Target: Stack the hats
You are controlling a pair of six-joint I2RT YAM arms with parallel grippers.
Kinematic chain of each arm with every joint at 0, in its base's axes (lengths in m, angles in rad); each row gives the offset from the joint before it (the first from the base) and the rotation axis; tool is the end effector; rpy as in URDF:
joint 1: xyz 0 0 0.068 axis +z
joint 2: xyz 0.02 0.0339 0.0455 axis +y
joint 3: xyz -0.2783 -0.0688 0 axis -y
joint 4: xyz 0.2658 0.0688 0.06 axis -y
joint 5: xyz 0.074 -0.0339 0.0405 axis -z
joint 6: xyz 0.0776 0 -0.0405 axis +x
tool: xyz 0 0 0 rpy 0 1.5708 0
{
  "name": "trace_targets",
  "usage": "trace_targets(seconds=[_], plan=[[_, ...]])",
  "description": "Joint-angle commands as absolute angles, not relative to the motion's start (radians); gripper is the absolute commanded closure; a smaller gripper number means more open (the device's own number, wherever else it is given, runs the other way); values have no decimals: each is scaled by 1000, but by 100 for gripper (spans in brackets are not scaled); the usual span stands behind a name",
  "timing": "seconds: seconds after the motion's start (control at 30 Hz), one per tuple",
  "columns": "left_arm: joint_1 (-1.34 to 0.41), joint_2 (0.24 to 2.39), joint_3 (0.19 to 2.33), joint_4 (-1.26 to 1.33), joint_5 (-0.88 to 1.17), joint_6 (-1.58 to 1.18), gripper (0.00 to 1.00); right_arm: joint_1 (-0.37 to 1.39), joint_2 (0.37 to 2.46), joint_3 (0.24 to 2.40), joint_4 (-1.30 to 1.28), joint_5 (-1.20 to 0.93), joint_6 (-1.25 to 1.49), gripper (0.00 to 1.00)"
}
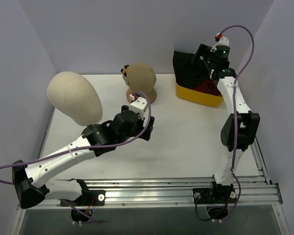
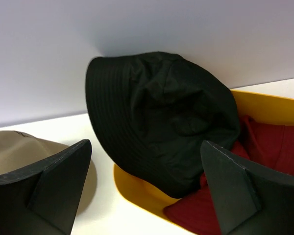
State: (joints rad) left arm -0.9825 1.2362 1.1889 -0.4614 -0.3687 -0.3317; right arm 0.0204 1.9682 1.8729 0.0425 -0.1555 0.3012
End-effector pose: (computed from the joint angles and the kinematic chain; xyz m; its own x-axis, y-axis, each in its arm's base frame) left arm 0.2035 -0.2547 0.3524 -0.4514 0.1292 -0.8829 0.4805 0.8690 -0.1185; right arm 0.5481 0.0232 0.3966 -0.1022 0.2911 -0.9512 -0.1513 0.9406 0.3041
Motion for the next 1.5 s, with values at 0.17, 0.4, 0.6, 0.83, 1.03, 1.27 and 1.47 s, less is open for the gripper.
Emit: trace_targets(seconds=[0.17, 0.4, 0.6, 0.83, 1.03, 1.27, 1.47], plan=[[-1118, 1120, 1074, -241, -394, -227, 6, -46, 2066, 1884, 94, -261, 193, 16], [-1118, 1057, 930, -101, -359, -203, 6, -106, 2150, 1873, 176, -357, 106, 25], [-1118, 1109, 956, -120, -380, -204, 6, -114, 2258, 1948, 172, -455, 48, 25], [-1117, 1144, 962, -110, -370, -204, 6, -112, 2252, 1878, 311, -509, 66, 27], [-1115, 1164, 965, -110, -391, -199, 6, -114, 2217, 1844, 365, -518, 81, 33], [-1115, 1163, 960, -101, -391, -198, 6, -114, 2235, 1870, 373, -511, 110, 41], [-1114, 1167, 959, -101, -400, -196, 6, -114, 2244, 1882, 367, -495, 123, 53]])
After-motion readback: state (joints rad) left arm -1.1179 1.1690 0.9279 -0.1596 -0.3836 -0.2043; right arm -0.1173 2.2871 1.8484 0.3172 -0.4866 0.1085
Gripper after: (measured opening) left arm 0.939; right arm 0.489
